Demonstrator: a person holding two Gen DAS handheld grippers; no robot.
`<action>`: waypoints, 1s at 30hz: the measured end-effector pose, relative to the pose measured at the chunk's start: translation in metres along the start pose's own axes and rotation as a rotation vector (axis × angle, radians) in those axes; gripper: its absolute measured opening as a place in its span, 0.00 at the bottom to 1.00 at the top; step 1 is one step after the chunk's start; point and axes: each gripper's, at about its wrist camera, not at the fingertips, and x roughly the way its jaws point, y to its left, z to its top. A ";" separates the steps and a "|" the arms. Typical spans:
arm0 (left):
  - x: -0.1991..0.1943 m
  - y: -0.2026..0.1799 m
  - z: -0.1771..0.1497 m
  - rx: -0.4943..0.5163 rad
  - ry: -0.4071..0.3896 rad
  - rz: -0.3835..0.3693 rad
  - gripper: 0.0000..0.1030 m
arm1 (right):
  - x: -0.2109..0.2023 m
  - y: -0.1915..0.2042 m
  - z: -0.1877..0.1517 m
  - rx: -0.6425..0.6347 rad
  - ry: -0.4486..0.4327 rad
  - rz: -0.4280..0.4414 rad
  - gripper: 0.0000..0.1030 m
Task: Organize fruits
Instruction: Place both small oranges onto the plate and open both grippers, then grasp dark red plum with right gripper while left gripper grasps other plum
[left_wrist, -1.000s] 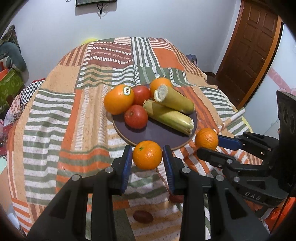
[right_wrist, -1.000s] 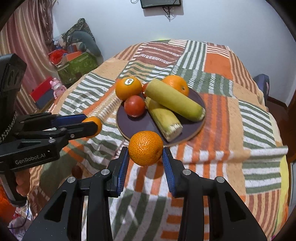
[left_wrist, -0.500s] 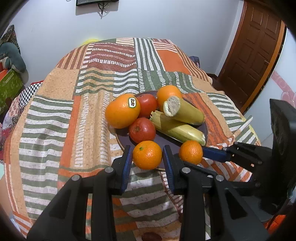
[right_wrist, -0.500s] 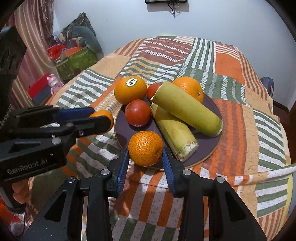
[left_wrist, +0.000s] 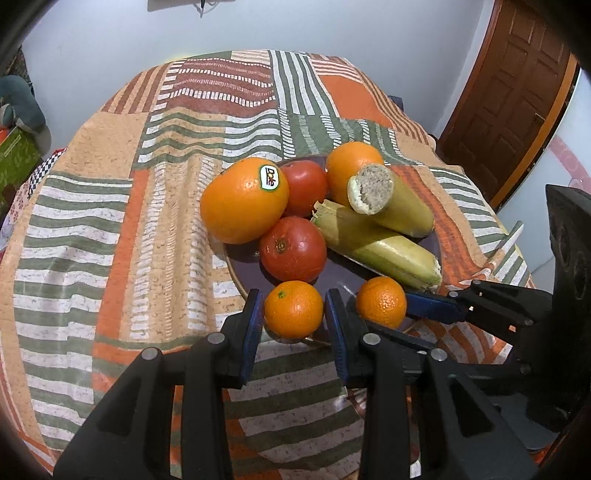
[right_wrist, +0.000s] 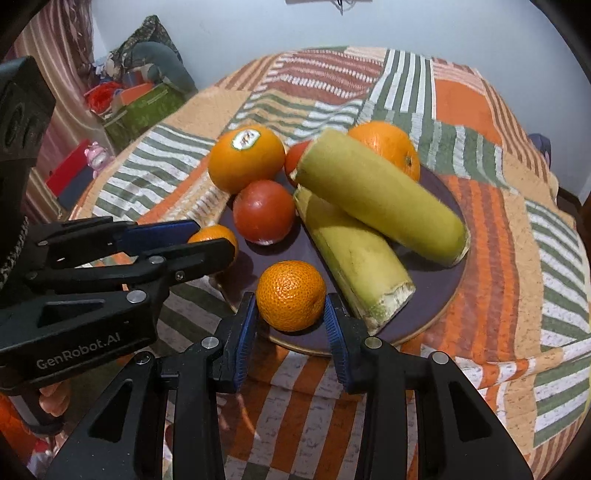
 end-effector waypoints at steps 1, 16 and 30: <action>0.001 0.000 0.001 0.002 0.001 0.000 0.33 | -0.001 0.000 0.000 -0.001 0.001 -0.002 0.33; -0.041 0.001 -0.008 -0.021 -0.039 0.007 0.37 | -0.026 0.002 0.002 -0.011 -0.031 -0.020 0.33; -0.100 -0.003 -0.057 -0.028 -0.056 0.058 0.37 | -0.089 0.029 -0.024 -0.064 -0.114 -0.033 0.37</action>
